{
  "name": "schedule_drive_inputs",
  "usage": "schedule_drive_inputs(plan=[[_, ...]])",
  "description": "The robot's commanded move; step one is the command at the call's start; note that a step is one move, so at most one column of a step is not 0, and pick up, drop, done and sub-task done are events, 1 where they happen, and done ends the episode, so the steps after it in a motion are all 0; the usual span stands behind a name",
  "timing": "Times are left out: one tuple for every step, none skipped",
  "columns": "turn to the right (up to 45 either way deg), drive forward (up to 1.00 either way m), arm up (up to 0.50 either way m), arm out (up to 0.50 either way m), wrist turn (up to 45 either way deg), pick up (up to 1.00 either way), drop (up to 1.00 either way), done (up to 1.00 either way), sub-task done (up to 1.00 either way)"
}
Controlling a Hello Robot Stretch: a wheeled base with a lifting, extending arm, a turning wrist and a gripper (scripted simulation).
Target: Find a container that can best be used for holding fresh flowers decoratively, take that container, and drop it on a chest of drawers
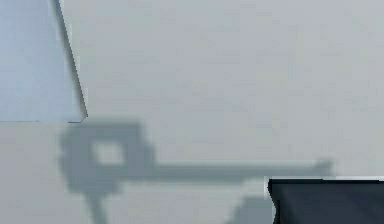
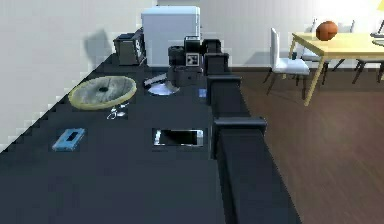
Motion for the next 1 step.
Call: schedule_drive_inputs(plan=[[0.0,0.0,0.0,0.0,0.0,0.0,0.0,1.0,0.0]])
